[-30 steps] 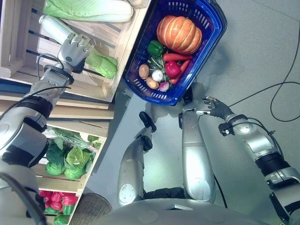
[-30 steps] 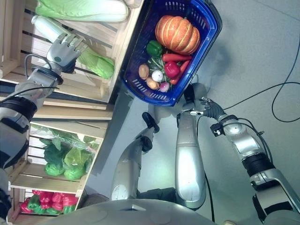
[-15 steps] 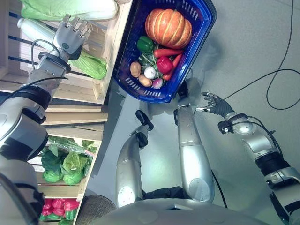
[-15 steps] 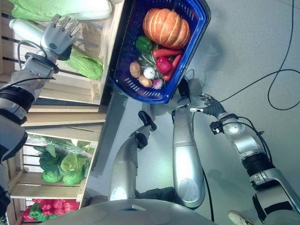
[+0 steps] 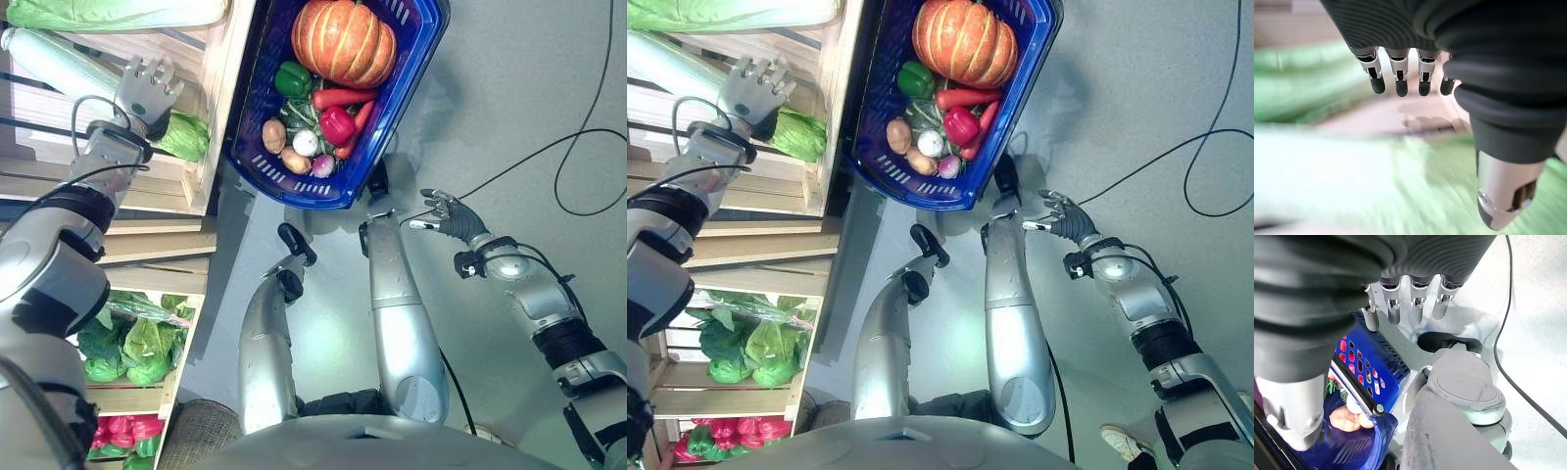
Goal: Pick up fruits and vegetables into the basket
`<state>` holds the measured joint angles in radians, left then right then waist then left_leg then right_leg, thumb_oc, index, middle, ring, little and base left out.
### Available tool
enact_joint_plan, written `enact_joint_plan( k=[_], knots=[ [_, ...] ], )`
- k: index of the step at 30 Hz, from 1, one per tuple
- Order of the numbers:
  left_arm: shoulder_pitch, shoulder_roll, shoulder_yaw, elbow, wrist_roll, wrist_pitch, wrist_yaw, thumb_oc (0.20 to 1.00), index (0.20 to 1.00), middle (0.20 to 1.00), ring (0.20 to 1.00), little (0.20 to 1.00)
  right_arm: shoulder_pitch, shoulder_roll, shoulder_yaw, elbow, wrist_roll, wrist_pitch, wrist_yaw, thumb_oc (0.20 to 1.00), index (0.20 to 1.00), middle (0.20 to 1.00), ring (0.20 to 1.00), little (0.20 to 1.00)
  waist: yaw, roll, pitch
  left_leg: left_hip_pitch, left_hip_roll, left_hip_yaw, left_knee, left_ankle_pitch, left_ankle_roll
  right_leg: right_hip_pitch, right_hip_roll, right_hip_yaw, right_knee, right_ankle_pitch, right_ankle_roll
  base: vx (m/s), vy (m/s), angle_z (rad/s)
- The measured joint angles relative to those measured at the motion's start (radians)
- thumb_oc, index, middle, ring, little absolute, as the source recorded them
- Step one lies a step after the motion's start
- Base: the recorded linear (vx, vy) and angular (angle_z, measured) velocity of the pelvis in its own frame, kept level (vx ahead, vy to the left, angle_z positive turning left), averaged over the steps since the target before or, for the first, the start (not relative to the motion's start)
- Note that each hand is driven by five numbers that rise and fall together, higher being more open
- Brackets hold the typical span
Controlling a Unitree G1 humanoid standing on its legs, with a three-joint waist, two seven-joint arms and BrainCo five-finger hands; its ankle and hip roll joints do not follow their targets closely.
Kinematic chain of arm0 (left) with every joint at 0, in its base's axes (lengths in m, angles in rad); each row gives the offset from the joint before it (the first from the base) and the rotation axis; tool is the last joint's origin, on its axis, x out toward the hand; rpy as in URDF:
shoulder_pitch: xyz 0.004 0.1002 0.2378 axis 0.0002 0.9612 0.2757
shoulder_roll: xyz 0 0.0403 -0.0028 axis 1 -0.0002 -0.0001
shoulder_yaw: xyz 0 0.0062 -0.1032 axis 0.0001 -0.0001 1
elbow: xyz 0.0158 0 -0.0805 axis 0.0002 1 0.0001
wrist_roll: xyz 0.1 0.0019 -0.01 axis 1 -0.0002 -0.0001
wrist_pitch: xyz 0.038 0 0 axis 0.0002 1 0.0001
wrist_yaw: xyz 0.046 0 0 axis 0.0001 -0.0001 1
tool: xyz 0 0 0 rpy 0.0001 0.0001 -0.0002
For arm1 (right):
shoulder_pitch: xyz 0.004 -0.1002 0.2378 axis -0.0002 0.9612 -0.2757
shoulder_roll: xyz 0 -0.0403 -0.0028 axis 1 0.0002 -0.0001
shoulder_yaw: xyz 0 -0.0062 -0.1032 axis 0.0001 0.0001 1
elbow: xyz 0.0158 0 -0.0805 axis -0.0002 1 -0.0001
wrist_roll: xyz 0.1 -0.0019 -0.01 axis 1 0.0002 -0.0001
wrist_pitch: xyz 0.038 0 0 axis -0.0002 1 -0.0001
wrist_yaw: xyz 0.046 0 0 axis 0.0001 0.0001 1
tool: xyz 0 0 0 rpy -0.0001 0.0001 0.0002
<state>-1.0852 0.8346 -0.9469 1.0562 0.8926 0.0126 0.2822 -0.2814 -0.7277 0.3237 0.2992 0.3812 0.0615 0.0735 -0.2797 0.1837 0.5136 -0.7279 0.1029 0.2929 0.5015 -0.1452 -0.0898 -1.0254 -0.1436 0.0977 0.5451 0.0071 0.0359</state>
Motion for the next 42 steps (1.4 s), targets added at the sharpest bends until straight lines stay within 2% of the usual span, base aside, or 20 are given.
enact_joint_plan(
  k=[11,17,24,29,32,36,41,42],
  knots=[
    [0.045,0.000,0.002,0.017,-0.108,-0.027,-0.091,1.000,1.000,1.000,1.000,1.000,0.000,0.000,-0.002,-0.036,0.001,0.002,-0.002,1.000,1.000,1.000,1.000,1.000,-0.002,0.000,0.000,0.000,0.000,-0.001,0.000,0.002,0.002,0.002,-0.001,0.000,0.000,-0.003,0.005,0.00,0.036,0.01],
    [0.044,-0.008,0.003,0.017,-0.106,0.004,-0.080,1.000,1.000,1.000,1.000,1.000,0.000,0.000,-0.001,-0.036,0.004,0.003,-0.009,1.000,1.000,1.000,1.000,1.000,-0.004,0.000,0.000,-0.001,0.001,0.000,0.001,0.001,0.002,-0.001,0.000,0.001,-0.001,0.000,0.000,0.00,0.008,0.00],
    [0.021,-0.024,0.004,0.070,0.017,0.236,0.057,1.000,1.000,1.000,1.000,1.000,-0.001,-0.003,0.009,-0.033,0.040,-0.029,-0.034,1.000,1.000,1.000,1.000,1.000,0.000,-0.003,0.002,-0.044,0.005,-0.013,0.035,-0.004,0.003,-0.031,0.000,-0.002,0.016,0.001,-0.001,0.00,-0.022,0.03],
    [0.000,-0.023,0.014,0.087,0.142,0.362,0.114,1.000,1.000,1.000,1.000,1.000,-0.001,-0.003,0.009,-0.030,0.071,-0.063,-0.056,1.000,1.000,1.000,1.000,1.000,-0.003,-0.012,0.008,-0.064,0.010,-0.015,0.067,-0.019,0.008,-0.039,0.001,0.000,0.022,-0.001,0.008,0.00,0.004,-0.01],
    [-0.029,-0.023,0.021,0.085,0.212,0.421,0.101,1.000,1.000,1.000,1.000,1.000,-0.001,-0.003,0.007,-0.031,0.073,-0.080,-0.074,1.000,1.000,1.000,1.000,1.000,-0.004,-0.015,0.009,-0.104,0.018,-0.014,0.105,-0.031,0.013,-0.070,0.006,0.003,0.029,0.003,0.012,0.01,0.019,-0.04],
    [-0.030,-0.023,0.021,0.062,0.267,0.486,0.019,1.000,1.000,1.000,1.000,1.000,-0.001,0.000,0.004,-0.031,0.100,-0.090,-0.094,1.000,1.000,1.000,1.000,1.000,-0.006,-0.024,0.015,-0.127,0.020,-0.025,0.137,-0.053,0.012,-0.090,0.016,0.017,0.038,0.010,0.010,0.01,0.029,-0.12],
    [-0.026,-0.023,0.027,0.055,0.298,0.529,-0.058,1.000,1.000,1.000,1.000,1.000,-0.001,0.003,-0.006,-0.032,0.110,-0.109,-0.106,1.000,1.000,1.000,1.000,1.000,-0.011,-0.025,0.016,-0.149,0.020,-0.036,0.159,-0.062,0.016,-0.100,0.015,0.018,0.045,0.011,0.015,0.00,0.005,-0.01],
    [-0.018,-0.023,0.049,0.053,0.312,0.533,-0.067,0.843,0.843,0.843,0.843,0.843,-0.001,0.004,-0.011,-0.033,0.110,-0.109,-0.109,1.000,1.000,1.000,1.000,1.000,-0.012,-0.027,0.017,-0.154,0.020,-0.036,0.165,-0.064,0.017,-0.103,0.015,0.018,0.047,0.012,0.013,0.00,0.000,0.00]
  ],
)
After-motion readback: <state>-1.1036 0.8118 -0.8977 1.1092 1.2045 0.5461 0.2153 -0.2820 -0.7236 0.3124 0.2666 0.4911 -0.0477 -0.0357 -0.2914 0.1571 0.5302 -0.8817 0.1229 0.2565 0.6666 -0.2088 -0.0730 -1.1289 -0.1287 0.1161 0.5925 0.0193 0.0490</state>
